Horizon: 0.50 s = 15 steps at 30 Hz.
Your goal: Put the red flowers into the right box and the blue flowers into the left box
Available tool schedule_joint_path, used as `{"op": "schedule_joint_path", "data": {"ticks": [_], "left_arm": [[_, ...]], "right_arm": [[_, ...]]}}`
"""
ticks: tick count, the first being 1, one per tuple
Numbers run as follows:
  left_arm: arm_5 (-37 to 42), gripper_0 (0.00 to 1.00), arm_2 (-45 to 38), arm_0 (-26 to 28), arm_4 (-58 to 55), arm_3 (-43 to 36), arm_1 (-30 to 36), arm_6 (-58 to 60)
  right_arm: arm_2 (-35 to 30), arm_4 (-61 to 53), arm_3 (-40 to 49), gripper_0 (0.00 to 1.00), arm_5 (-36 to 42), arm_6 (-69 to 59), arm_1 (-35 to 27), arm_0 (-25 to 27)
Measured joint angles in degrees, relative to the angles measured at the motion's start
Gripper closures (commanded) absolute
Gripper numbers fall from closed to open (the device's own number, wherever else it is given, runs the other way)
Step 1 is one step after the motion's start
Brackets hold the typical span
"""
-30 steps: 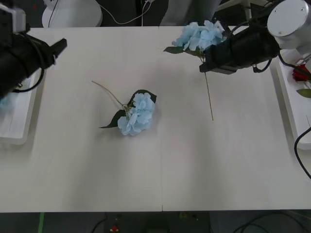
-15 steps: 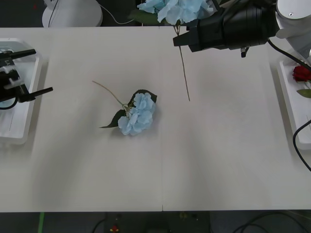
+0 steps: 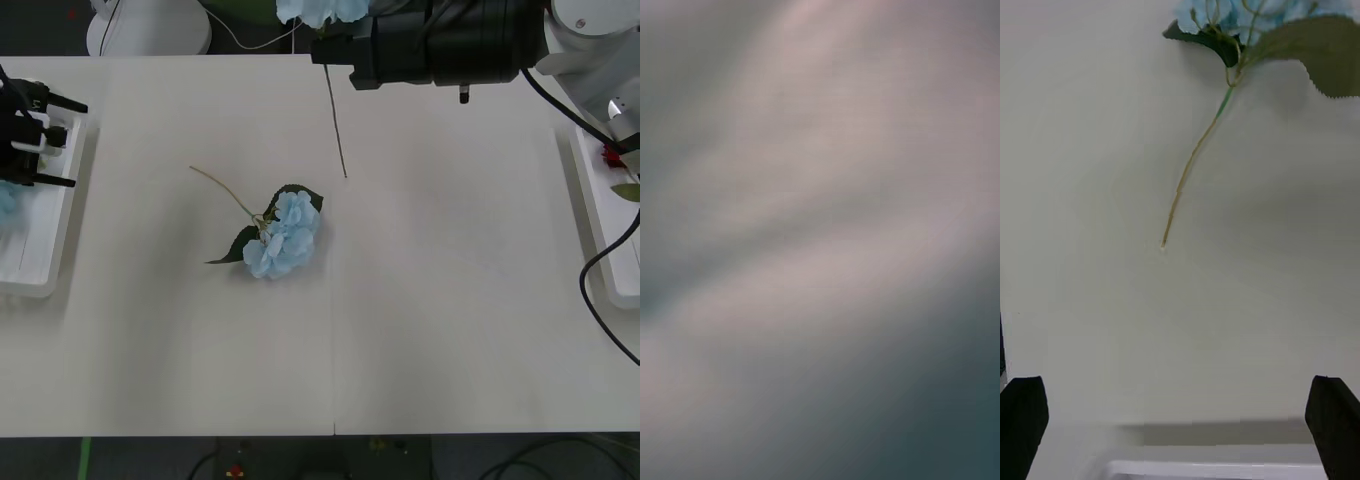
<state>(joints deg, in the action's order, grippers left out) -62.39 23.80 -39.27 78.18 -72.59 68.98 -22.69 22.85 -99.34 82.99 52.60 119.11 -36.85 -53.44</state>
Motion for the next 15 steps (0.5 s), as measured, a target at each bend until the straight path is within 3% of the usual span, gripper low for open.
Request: {"op": "schedule_joint_path", "data": {"ticks": [9,15], "left_arm": [[-4.9,0.00,0.0,-7.2,17.8,1.0,-11.5,3.0],[-14.2,0.00,0.0,-15.1,30.6,10.7,-22.3,3.4]], "right_arm": [[0.3,-2.0,-0.1,1.00,-0.6,0.5,3.1,0.0],[2.1,-2.7,-0.2,1.00,-4.8,0.5,3.8,0.0]]}}
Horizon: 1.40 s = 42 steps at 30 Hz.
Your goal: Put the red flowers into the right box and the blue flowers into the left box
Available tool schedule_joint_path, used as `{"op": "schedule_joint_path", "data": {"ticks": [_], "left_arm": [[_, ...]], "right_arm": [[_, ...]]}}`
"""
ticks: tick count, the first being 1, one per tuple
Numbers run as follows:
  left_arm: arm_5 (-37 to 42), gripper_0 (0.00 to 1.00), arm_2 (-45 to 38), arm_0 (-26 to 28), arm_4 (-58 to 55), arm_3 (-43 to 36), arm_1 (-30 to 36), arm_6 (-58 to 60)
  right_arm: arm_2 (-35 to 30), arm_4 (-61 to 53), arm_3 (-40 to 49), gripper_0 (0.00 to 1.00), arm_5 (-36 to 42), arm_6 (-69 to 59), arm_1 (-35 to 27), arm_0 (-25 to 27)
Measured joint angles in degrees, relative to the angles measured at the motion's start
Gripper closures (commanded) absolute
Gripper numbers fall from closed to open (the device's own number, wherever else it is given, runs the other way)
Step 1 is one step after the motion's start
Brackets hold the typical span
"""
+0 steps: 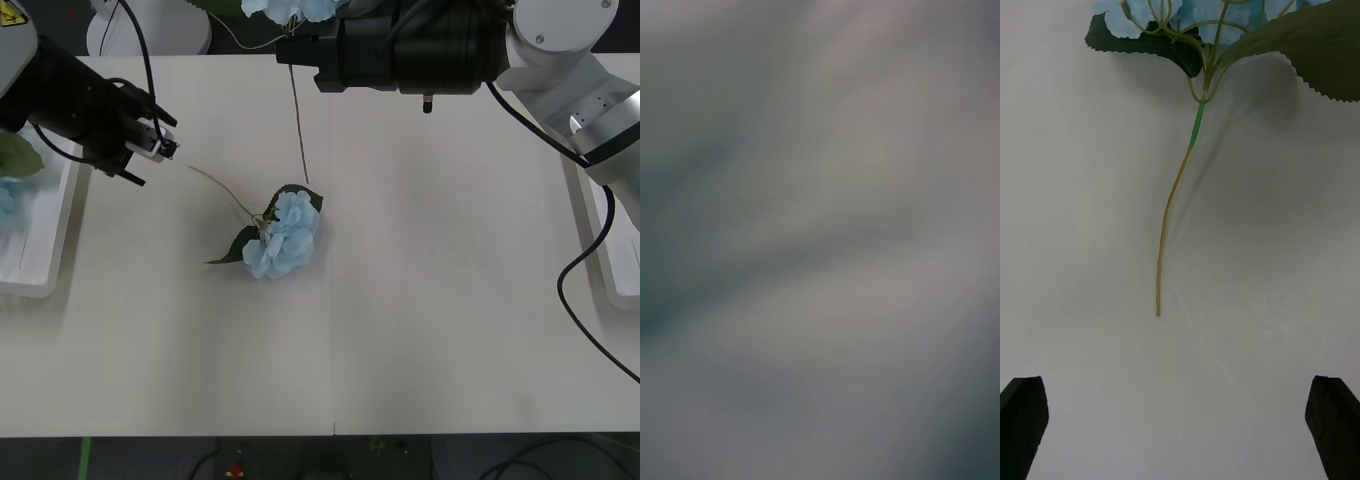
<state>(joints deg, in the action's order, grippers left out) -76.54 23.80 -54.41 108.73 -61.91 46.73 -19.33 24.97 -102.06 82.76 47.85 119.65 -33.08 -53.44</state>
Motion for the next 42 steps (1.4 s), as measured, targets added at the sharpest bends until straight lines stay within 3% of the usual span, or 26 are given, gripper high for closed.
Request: {"op": "schedule_joint_path", "data": {"ticks": [5,11,17,26,35,42], "left_arm": [[-2.1,0.00,0.0,-4.4,9.5,5.2,-7.8,0.0],[-2.1,0.00,0.0,-4.7,18.4,7.4,-14.8,0.0],[-1.8,0.00,0.0,-4.7,24.6,13.0,-19.7,-0.1],[5.1,0.00,0.0,-4.7,27.8,21.7,-24.7,-0.1],[2.6,0.00,-6.7,-4.7,14.7,22.3,-23.2,3.9],[2.3,0.00,-8.8,-4.7,-3.4,22.3,-15.8,9.5]], "right_arm": [[1.1,-0.3,-1.4,1.00,-1.4,0.0,1.3,0.0],[1.2,-0.4,-2.5,1.00,-1.5,0.0,2.1,0.0],[1.2,-0.4,-2.6,1.00,-1.5,0.0,2.1,0.0],[1.3,-0.4,-2.6,1.00,-1.5,0.0,2.1,0.0],[1.3,-0.4,-2.7,1.00,-1.7,0.0,2.1,0.0],[1.3,-0.4,-2.8,1.00,-1.7,0.0,2.1,0.0]]}}
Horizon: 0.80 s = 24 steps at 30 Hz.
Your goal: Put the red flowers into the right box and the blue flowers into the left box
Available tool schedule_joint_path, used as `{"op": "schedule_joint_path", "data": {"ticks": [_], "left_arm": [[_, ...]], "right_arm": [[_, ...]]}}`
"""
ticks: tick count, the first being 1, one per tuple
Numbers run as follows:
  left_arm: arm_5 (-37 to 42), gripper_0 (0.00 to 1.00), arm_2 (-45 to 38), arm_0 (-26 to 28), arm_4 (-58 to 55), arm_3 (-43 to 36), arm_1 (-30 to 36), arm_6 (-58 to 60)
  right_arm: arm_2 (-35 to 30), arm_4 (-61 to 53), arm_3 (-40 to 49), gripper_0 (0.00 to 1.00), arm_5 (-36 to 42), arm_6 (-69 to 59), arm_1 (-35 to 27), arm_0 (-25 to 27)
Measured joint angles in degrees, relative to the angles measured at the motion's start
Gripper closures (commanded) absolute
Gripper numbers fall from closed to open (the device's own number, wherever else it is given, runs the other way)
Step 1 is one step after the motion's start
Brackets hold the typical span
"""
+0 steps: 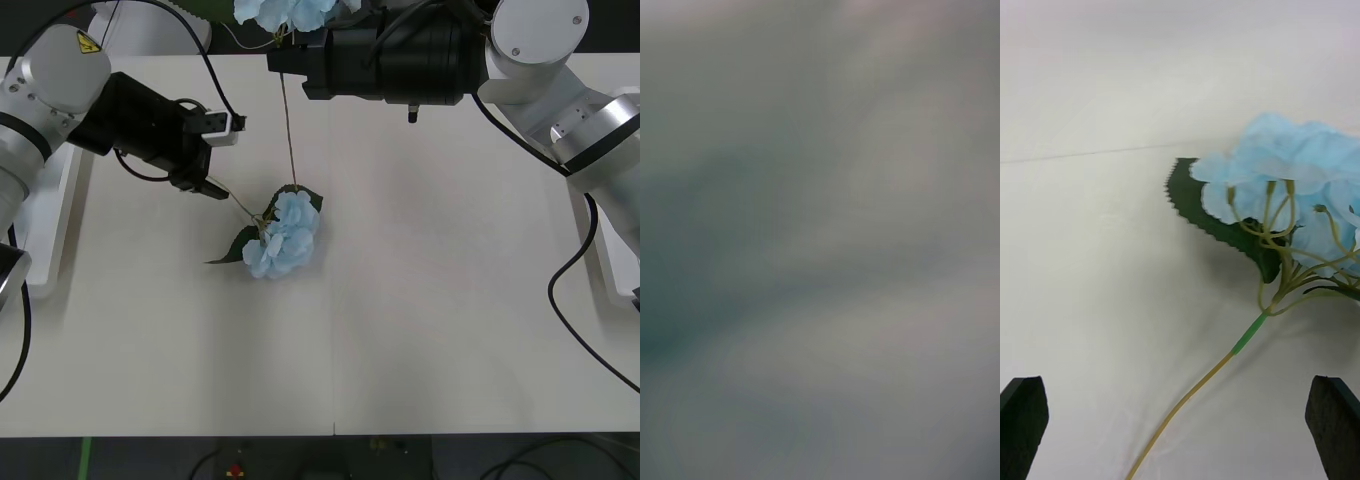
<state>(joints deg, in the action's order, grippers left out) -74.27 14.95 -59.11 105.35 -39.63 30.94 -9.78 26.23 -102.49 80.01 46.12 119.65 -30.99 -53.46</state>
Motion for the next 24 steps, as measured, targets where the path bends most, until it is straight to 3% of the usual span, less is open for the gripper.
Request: {"op": "schedule_joint_path", "data": {"ticks": [4,12,24], "left_arm": [[-1.2,0.00,0.0,0.1,-8.2,0.0,4.0,5.5],[-4.3,0.00,0.0,2.1,-21.4,0.0,11.6,35.7],[-5.2,0.00,0.0,4.4,-36.6,0.0,10.9,47.0]], "right_arm": [[0.0,0.0,0.0,1.00,0.0,0.0,0.0,0.0],[0.0,0.0,-0.1,1.00,-0.1,0.0,0.0,0.0],[0.0,0.0,-0.1,1.00,-0.5,0.0,0.0,0.0]]}}
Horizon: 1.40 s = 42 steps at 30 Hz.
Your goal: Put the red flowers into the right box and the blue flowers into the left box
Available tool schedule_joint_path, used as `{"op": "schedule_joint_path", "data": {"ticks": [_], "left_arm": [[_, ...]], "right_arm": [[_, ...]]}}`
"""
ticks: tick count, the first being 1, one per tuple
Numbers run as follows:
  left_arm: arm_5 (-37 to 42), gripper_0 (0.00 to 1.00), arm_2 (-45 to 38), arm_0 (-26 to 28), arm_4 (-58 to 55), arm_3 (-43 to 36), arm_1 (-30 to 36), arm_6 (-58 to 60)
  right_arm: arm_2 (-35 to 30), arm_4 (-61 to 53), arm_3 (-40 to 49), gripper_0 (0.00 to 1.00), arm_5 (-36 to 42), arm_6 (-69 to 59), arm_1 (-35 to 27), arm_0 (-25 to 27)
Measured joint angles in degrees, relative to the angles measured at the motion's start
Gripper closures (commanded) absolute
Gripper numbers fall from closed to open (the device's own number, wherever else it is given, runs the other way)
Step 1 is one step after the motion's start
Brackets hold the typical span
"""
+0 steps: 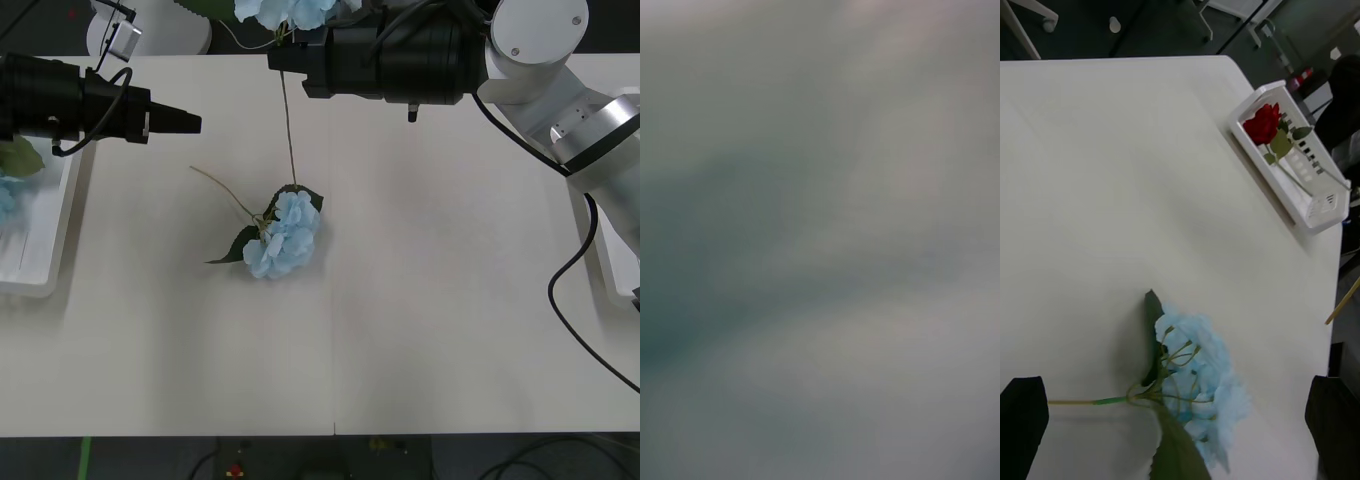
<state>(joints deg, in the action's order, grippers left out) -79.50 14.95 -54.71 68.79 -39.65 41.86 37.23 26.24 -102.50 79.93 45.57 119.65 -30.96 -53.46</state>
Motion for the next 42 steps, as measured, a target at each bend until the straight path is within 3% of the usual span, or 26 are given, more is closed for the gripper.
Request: {"op": "schedule_joint_path", "data": {"ticks": [6,16,33,37,40,41,42], "left_arm": [[-0.6,0.00,0.0,0.1,-3.4,0.0,-2.1,1.6],[-9.7,0.00,0.0,0.5,-7.7,0.0,-2.4,1.6],[-4.9,0.00,0.0,0.7,-8.3,-3.4,-10.4,1.6],[-3.4,0.21,0.0,0.7,-8.3,-3.6,-11.9,1.6],[-2.2,0.51,0.1,0.7,-8.3,-3.9,-12.7,1.6],[-1.6,0.85,0.3,0.7,-8.3,-4.0,-12.8,1.6],[-1.0,1.00,0.6,0.7,-8.4,-4.2,-12.8,1.6]], "right_arm": [[0.0,0.0,0.0,1.00,-0.1,0.0,0.0,0.0],[0.0,0.0,0.0,1.00,-0.6,0.0,0.1,0.0],[0.0,0.0,0.0,1.00,-0.9,0.0,0.2,0.0],[0.0,0.0,0.0,1.00,-0.9,0.0,0.2,0.0],[0.0,0.0,0.0,1.00,-0.9,0.0,0.2,0.0],[0.0,0.0,0.0,1.00,-0.9,0.0,0.2,0.0],[0.0,0.0,0.0,1.00,-0.9,0.0,0.2,0.0]]}}
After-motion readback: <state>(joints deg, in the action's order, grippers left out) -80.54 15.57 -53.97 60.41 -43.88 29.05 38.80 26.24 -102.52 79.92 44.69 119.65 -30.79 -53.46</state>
